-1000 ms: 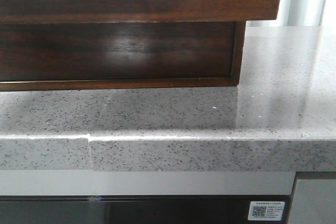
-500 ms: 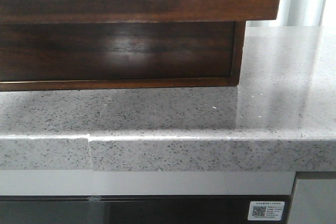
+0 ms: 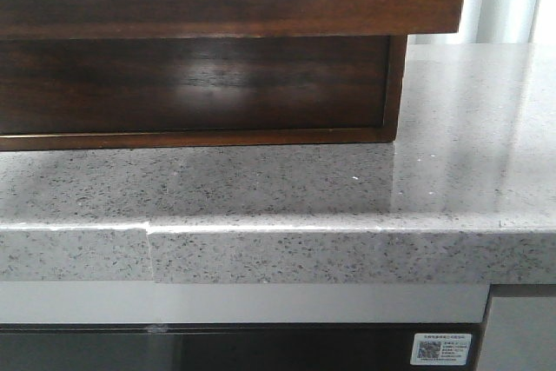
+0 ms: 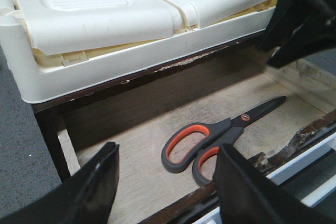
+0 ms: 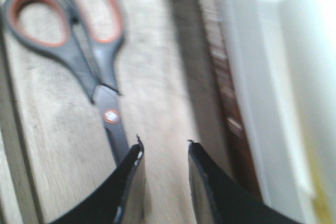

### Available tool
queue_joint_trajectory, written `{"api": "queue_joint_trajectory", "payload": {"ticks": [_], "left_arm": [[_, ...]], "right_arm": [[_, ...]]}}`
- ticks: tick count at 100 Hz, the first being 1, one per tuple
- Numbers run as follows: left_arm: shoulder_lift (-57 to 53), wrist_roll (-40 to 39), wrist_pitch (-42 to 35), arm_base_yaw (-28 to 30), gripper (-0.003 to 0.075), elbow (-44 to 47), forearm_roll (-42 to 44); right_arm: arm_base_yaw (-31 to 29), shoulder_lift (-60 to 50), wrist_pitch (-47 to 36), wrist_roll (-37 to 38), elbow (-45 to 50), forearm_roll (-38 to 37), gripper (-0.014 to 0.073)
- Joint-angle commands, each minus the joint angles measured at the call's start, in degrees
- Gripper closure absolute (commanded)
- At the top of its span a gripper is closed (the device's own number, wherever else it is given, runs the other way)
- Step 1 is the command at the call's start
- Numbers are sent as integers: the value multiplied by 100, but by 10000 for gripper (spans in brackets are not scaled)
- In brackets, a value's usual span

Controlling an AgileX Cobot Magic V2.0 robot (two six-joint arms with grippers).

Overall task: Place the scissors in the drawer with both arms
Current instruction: 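Withdraw the right gripper from the drawer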

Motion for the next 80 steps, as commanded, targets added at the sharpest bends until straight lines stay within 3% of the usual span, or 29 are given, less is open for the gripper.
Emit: {"api": "queue_joint_trajectory", "payload": {"ticks": [1,12,28,50,64,80], "left_arm": [[52,-18,-357,-55,331,-152,-180],[52,-18,-357,-55,331,-152,-180],[52,-18,-357,-55,331,-152,-171],[52,-18,-357,-55,331,-152,-171],[52,-18,-357,-55,331,-152,-171],[52,-18,-357,-55,331,-152,-171]], "right_arm": [[-144,-686,291,869,-138,-171,403],[-484,-1361,53,1605,393,-164,403],[-947,-2532,-805,2585,1924,-164,403],[-1162,-4197,-2718,3617,4590,-140,403],[-1162,-5176,-3936,3753,6022,-73,403],[-1162,-5854,-4371,3753,6843,-73,404]]}}
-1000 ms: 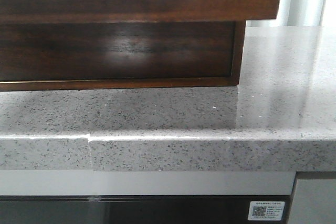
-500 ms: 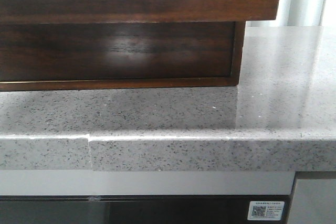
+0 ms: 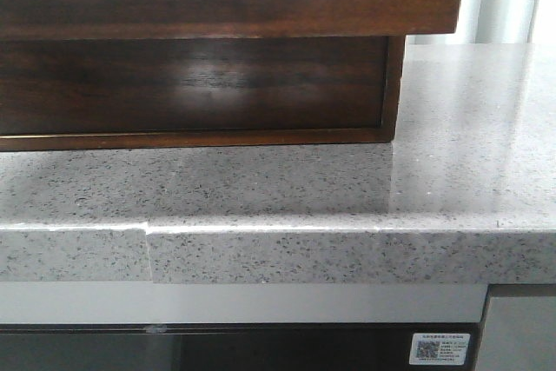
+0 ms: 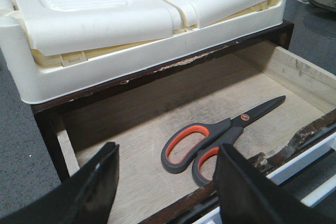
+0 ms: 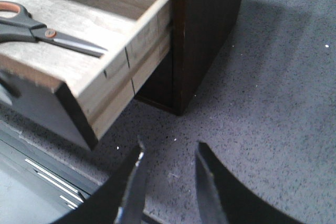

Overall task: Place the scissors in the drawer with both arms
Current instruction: 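Withdraw the right gripper from the drawer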

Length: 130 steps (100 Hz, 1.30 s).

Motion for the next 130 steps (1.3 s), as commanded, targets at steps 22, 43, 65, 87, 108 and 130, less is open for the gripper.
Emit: {"api": "queue_joint_trajectory", "payload": {"ticks": [22,43,65,87,108,130], "left_arm": [[52,-18,-357,-55,343,-152,-188],[52,-18,-357,-55,503,-152,-188],[52,-18,-379,-55,739,-152,-188],[52,-18,-366,-55,741,-152,-201],[52,-18,-366,-81,741,-152,-217],[-235,-34,-803,-68,741,35,87]], "right_arm": [[-34,-406,-799,15,321,16,405],[-34,-406,-835,15,321,16,482],[-34,-406,-956,5,321,16,662],[-34,-406,-957,5,321,-28,662],[-34,-406,-957,5,321,-28,662],[-34,-406,-957,5,321,-28,662]]}}
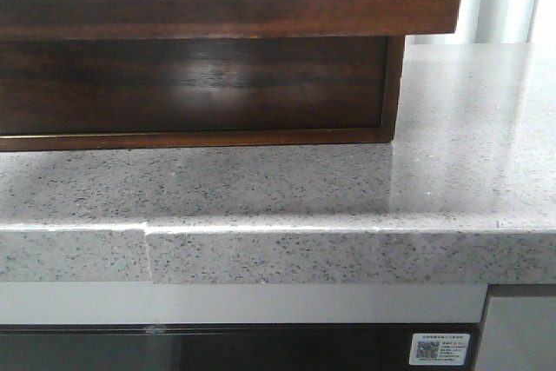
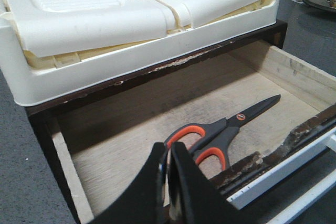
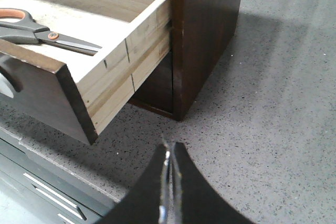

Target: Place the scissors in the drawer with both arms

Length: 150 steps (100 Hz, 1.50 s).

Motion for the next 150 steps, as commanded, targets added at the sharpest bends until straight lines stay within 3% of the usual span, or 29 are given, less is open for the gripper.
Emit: {"api": "queue_joint_trajectory", "payload": {"ticks": [1,25,43,55,67,76,86,98,103,150], "left_arm": [[-179,-34,-720,46,741,5,4],[-1561,-34,-1924,798,741,1844,-74],[-2810,-60,-2499,897,741,3249,-163],[-3520,-1096,-2629,897,741,3852,733],[-3623,-2796,-2681,873,741,4157,2202],[-3647,-3475,-2912,767,741,4377,2966],[-3647,-4027,-3668,601,741,4755,3575],[-3647,-4130,-4660,533,741,5308,3689],[-3647,-4130,-4371,533,741,5252,3689],[-3647,-4130,-4389,533,741,5278,3614]], "right_arm": [[-34,-1,-482,-7,-159,-50,662],[-34,-1,-482,-7,-159,-50,662],[-34,-1,-482,-7,-159,-50,662],[-34,-1,-482,-7,-159,-50,662],[-34,-1,-468,-7,-159,-50,662],[-34,-1,-468,-7,-159,-50,662],[-34,-1,-468,-7,-159,-50,662],[-34,-1,-468,-7,-159,-50,662],[-34,-1,-468,-7,-159,-50,662],[-34,-1,-459,-7,-159,-50,662]]}}
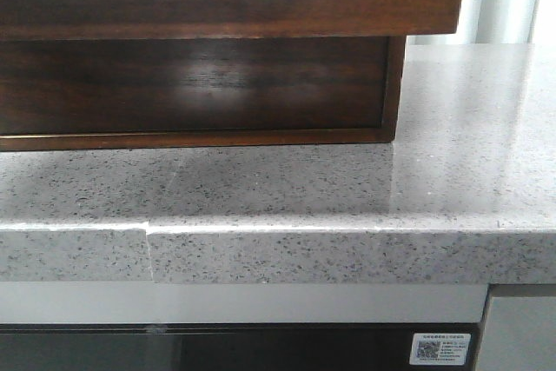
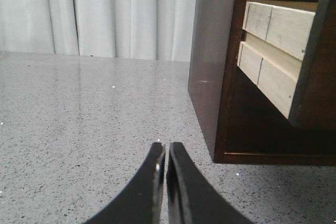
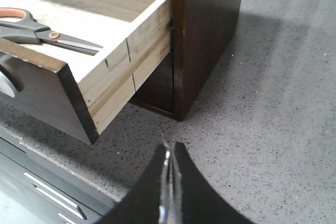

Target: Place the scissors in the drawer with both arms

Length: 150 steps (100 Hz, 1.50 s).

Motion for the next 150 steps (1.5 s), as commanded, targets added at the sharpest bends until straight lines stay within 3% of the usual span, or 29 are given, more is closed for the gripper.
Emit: {"api": "queue_joint_trajectory", "payload": {"ticks": [1,43,66,91,107,150], "left_arm": [[-178,-69,-478,-35,741,206,-44],[-178,-69,-478,-35,741,206,-44],[-178,-69,-478,-35,741,206,-44],[-178,-69,-478,-35,741,206,-44],[-178,-69,-478,-35,741,206,-44],[-178,-69,-478,-35,741,206,-44]], "right_arm": [[-34,-1,-452,-7,-159,-50,662],[-34,-87,-520,-7,-97,-74,662],[-1267,-1416,-2190,-7,1437,-204,662],[-2253,-2932,-3172,-7,3298,-204,662],[-2295,-3275,-3610,-7,3835,-204,662],[-2297,-3326,-3411,-7,3825,-204,662]]}}
